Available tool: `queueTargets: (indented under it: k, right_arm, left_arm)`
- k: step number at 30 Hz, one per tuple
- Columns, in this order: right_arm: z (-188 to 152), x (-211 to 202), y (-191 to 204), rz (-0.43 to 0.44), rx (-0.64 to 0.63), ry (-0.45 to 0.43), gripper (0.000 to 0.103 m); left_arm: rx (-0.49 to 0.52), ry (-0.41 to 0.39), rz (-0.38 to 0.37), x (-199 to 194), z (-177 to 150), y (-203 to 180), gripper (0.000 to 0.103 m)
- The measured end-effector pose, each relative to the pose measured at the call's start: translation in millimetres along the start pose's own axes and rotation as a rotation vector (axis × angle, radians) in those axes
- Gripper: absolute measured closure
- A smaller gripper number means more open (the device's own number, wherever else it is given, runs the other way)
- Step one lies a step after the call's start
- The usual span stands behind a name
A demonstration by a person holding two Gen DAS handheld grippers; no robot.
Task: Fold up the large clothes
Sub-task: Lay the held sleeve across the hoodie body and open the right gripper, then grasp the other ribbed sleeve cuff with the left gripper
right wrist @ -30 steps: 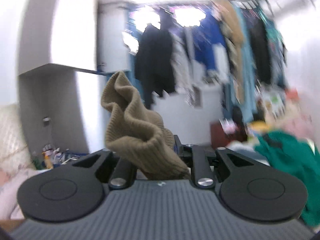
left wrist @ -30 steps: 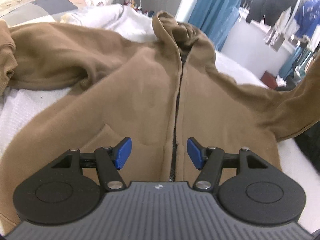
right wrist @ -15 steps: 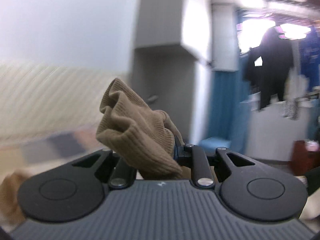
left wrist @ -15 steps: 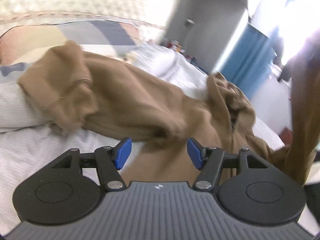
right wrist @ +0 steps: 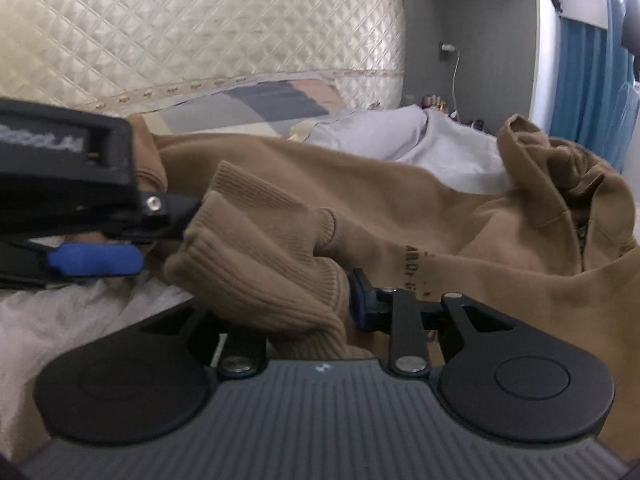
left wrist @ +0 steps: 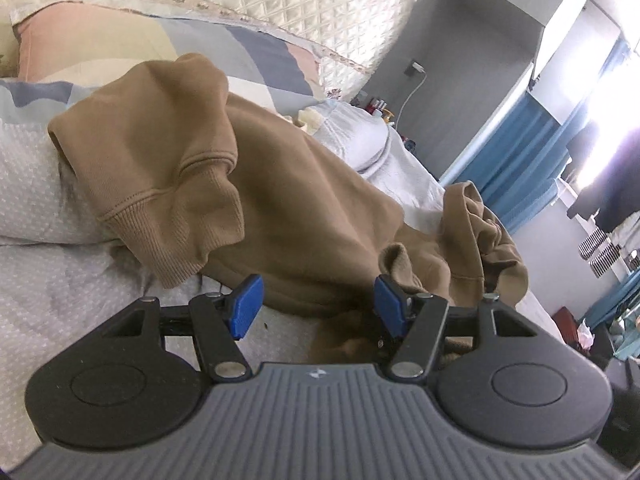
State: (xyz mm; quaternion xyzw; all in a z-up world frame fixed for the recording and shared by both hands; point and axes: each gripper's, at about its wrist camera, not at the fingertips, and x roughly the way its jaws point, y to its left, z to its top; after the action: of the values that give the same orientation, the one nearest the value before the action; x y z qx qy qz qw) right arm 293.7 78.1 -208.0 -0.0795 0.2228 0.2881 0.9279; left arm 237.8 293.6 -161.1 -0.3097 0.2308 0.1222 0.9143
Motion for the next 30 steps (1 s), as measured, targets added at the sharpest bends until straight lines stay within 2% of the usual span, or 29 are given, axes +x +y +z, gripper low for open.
queueTargets:
  k: [2, 3, 4, 6, 7, 12, 18, 21, 24, 27, 30]
  right_arm:
    - [2, -3, -2, 0.028, 0.026, 0.021, 0.071]
    - [2, 1, -3, 0.05, 0.035, 0.033, 0.063]
    - [0, -1, -4, 0.084, 0.043, 0.046, 0.055]
    - [-1, -13, -5, 0.149, 0.048, 0.072, 0.019]
    - [-3, -20, -3, 0.168, 0.034, 0.078, 0.017]
    - [-8, -48, -7, 0.213, -0.044, 0.115, 0.017]
    - [-12, -96, -57, 0.204, 0.025, 0.144, 0.017]
    - [-13, -116, -88, 0.161, 0.045, 0.114, 0.017]
    - [-18, -130, -118, 0.081, 0.078, 0.078, 0.017]
    - [-22, -133, -147, -0.002, 0.146, 0.055, 0.017]
    - [-24, -133, -173, -0.069, 0.226, 0.026, 0.017]
  left_arm:
    - [-0.019, -0.003, -0.008, 4, 2, 4, 0.036]
    - [-0.029, -0.005, -0.013, 6, 3, 5, 0.036]
    - [-0.036, -0.008, -0.017, 6, 4, 6, 0.036]
    - [-0.045, -0.016, -0.02, 5, 6, 8, 0.036]
    - [-0.044, -0.021, -0.019, 3, 6, 8, 0.036]
    - [-0.015, -0.049, -0.019, -8, 5, 2, 0.036]
    - [0.074, -0.047, -0.067, -13, -6, -19, 0.036]
    - [0.131, -0.023, -0.094, -9, -17, -36, 0.036]
    - [0.175, -0.012, -0.108, -8, -28, -49, 0.037]
    - [0.238, -0.041, -0.088, -11, -36, -61, 0.038]
    - [0.26, -0.083, -0.091, -21, -37, -67, 0.041]
